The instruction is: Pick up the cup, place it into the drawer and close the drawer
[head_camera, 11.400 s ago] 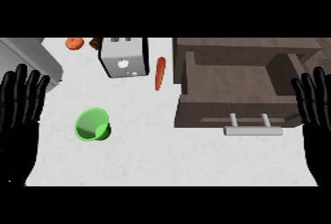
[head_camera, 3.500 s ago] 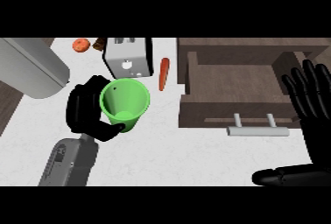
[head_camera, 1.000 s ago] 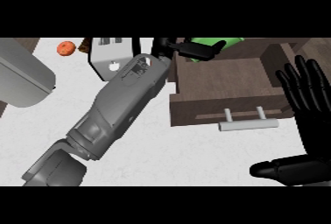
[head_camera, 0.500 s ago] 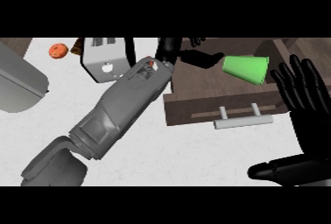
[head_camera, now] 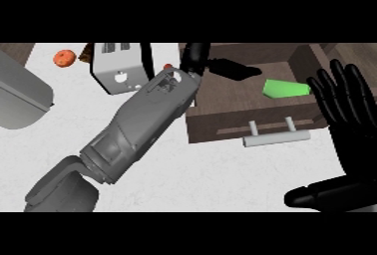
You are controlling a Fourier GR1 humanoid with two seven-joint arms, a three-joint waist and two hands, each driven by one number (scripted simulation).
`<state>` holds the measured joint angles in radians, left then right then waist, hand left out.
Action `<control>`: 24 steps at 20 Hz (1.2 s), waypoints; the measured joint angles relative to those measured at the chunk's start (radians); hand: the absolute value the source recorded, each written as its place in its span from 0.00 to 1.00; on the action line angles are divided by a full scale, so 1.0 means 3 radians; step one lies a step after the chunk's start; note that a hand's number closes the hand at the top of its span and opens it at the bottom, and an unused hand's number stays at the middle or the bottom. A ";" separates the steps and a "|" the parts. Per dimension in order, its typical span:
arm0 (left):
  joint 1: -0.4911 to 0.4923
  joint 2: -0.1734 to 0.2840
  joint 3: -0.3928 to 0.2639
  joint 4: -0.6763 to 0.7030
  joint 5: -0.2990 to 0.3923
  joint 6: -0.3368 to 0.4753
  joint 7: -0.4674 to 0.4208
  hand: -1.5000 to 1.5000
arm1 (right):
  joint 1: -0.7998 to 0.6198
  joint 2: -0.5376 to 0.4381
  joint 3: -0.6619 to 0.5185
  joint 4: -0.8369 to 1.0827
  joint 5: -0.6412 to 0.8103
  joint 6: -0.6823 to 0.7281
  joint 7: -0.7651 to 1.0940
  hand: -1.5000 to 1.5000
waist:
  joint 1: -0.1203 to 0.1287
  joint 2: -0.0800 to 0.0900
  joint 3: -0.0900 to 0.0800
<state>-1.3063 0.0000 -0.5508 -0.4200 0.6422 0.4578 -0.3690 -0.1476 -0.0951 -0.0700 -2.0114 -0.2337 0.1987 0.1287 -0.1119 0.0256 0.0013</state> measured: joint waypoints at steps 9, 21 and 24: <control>0.0041 0.0001 0.0215 -0.0328 0.0357 -0.0202 -0.0289 0.00 | 0.0004 -0.0082 -0.0131 -0.0120 -0.0320 0.0053 0.0201 1.00 | 0.0211 -0.0056 -0.0002; 0.0797 0.0458 0.0450 -0.1329 0.0439 -0.0100 -0.0110 0.00 | 0.0280 -0.0488 -0.0041 -0.0335 0.0064 0.0464 0.0195 1.00 | 0.0443 -0.0121 -0.0006; 0.1119 0.0720 0.0474 -0.1716 0.0462 -0.0122 0.0022 0.00 | 0.0360 -0.0551 0.0023 -0.0318 0.0258 0.0545 0.0140 1.00 | 0.0473 -0.0124 -0.0006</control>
<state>-0.9707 0.2160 -0.4085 -0.9348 0.7807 0.4213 -0.3623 -0.0395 -0.2604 -0.0632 -2.1069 -0.1562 0.3622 0.1708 0.0300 -0.0116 -0.0004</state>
